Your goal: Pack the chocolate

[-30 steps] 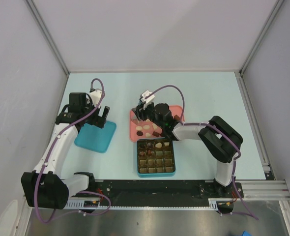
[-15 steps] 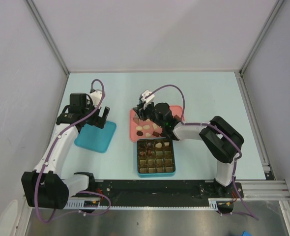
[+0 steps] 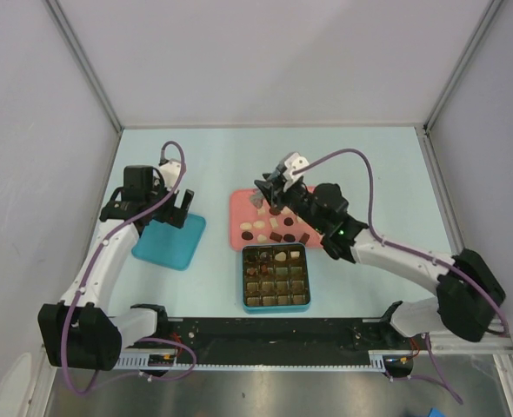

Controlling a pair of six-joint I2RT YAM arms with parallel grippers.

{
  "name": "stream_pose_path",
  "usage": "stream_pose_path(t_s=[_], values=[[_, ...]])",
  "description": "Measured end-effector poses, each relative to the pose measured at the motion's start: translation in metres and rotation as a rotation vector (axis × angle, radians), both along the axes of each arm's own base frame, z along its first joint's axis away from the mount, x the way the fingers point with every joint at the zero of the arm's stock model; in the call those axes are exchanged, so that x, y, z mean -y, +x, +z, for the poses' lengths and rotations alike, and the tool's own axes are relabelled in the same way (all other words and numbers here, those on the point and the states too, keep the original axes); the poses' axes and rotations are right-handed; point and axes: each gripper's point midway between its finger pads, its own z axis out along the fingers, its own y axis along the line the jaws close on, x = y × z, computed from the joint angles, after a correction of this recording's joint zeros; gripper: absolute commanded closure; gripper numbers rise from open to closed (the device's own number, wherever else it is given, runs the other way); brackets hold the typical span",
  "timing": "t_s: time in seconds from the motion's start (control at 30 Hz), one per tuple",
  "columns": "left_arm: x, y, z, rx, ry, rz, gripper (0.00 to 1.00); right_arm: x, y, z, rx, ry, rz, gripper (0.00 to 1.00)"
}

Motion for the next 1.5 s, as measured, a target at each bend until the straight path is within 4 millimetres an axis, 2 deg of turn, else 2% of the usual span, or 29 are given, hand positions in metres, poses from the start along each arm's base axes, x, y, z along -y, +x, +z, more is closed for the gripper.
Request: stream_pose_path(t_s=[0.13, 0.3, 0.5, 0.73, 0.97, 1.23, 1.5], values=[[0.0, 0.0, 0.002, 0.007, 0.0, 0.0, 0.0, 0.017, -0.039, -0.014, -0.036, -0.032, 0.007, 0.75], [0.0, 0.0, 0.003, 0.011, -0.001, 0.0, 0.0, 0.034, -0.09, -0.049, -0.117, -0.109, 0.035, 0.74], [0.0, -0.001, 0.003, 0.009, -0.002, 0.0, 0.0, 0.048, -0.119, -0.049, -0.154, -0.11, 0.032, 0.74], [0.0, -0.004, 0.001, -0.004, -0.001, 0.0, 0.0, 0.049, -0.13, -0.064, -0.203, -0.137, 0.029, 0.72], [0.0, -0.005, 0.0, -0.01, -0.001, 0.0, 0.0, 0.052, -0.133, -0.087, -0.248, -0.179, 0.015, 0.58], [0.0, -0.005, 0.0, -0.011, -0.001, 0.0, 0.0, 0.051, -0.131, -0.09, -0.253, -0.181, 0.006, 0.53], [0.0, -0.005, 0.001, -0.01, -0.001, 0.0, 0.0, 0.05, -0.129, -0.082, -0.225, -0.164, 0.007, 0.62]])
